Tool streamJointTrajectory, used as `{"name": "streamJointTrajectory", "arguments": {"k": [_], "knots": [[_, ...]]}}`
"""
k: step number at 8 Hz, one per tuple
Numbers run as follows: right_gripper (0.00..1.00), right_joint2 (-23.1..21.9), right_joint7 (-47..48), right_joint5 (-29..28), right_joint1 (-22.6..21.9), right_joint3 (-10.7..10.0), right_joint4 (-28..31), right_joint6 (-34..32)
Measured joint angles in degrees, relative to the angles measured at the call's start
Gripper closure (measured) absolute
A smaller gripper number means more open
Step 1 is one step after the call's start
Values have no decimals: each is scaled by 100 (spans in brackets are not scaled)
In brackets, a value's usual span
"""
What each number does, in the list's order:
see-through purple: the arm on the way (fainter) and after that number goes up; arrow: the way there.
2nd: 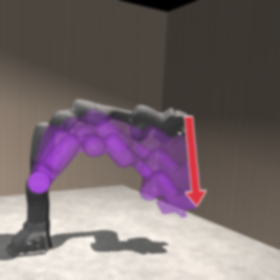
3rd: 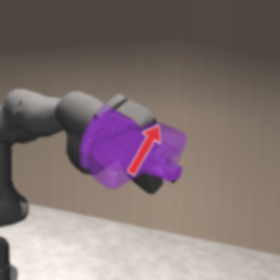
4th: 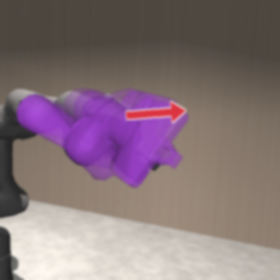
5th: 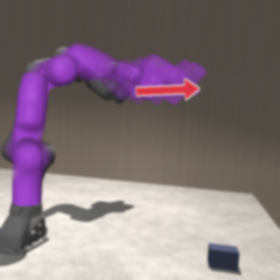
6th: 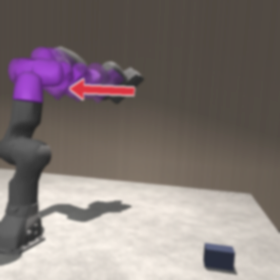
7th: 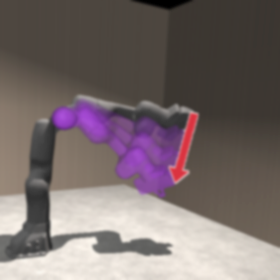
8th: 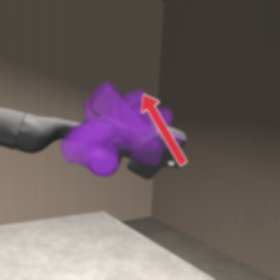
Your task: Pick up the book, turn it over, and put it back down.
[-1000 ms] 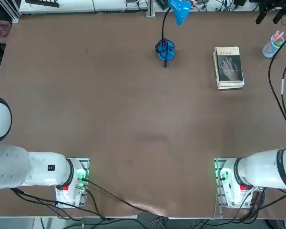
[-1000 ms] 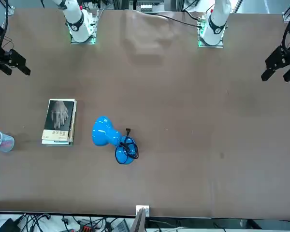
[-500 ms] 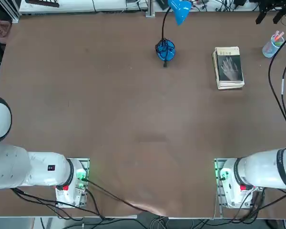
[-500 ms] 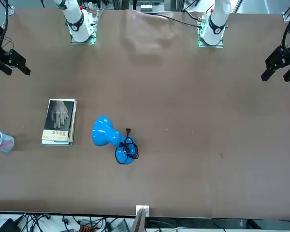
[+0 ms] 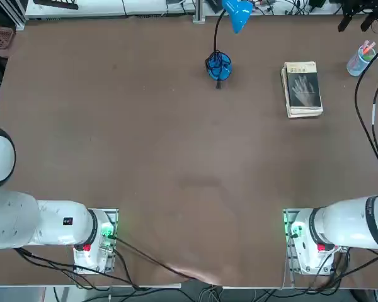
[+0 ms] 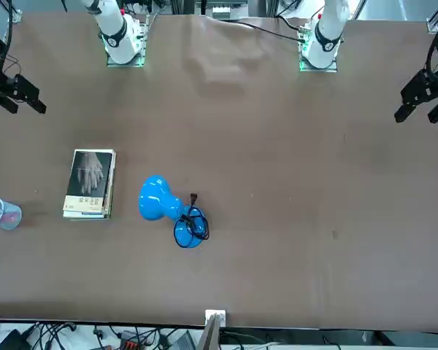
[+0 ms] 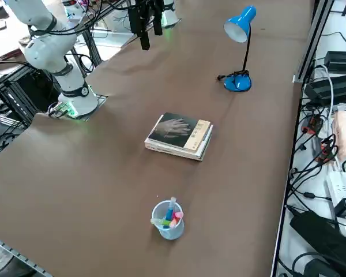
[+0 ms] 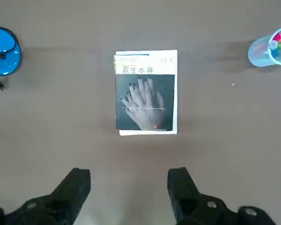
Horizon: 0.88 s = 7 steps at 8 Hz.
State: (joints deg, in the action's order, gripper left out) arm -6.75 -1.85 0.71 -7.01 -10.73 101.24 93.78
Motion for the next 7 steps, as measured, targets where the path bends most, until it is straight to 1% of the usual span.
{"name": "streamJointTrajectory", "arguments": {"k": [3, 7], "knots": [[0, 1, 49, -6, -15, 29, -30, 0], [0, 12, 228, -17, -246, 154, -105, 0]]}}
